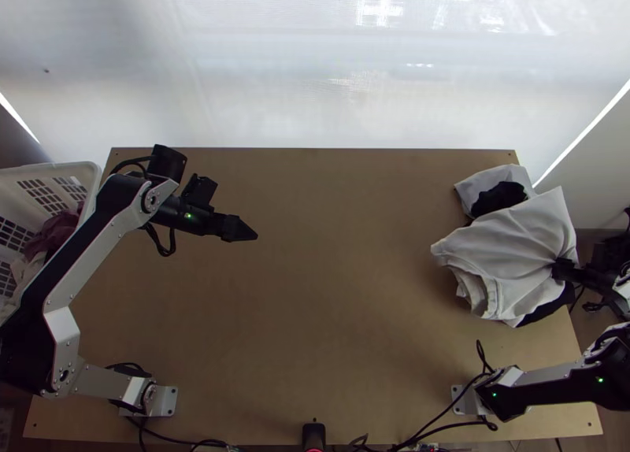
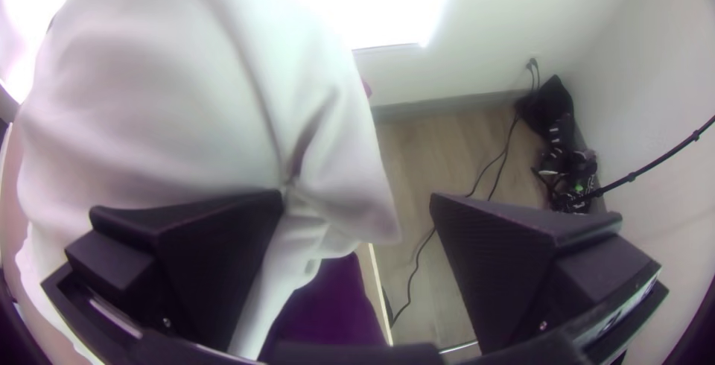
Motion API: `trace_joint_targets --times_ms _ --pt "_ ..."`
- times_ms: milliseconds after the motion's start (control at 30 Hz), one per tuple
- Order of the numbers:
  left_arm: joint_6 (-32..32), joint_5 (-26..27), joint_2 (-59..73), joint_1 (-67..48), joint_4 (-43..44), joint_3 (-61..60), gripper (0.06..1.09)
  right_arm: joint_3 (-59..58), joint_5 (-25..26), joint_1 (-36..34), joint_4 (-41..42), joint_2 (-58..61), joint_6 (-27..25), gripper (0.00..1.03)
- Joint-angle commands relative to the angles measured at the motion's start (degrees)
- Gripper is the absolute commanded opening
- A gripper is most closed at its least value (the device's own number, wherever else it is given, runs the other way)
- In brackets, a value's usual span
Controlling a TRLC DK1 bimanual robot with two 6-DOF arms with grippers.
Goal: Fold the t-shirt
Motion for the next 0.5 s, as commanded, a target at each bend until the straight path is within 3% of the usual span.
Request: trace_joint_targets --times_ms 0,267,400,467 --pt "-0.04 -0.89 -0.86 0.12 0.19 -0.33 1.04 1.2 0.11 -0.18 -4.72 -8.34 0.09 0.99" --pt "0.4 -4.76 -4.2 1.18 1.07 -0.24 1.04 7.7 -1.3 0.61 -16.14 -22.41 0.35 0.99" --pt "0.4 -17.59 -10.53 -0.32 7.13 -1.03 1.04 8.23 -1.3 2.37 -15.0 -31.72 0.61 0.99" --pt "-0.21 -21.28 -13.25 -0.76 8.98 -1.12 1.04 8.41 -1.21 5.54 -15.0 -35.77 2.2 0.99"
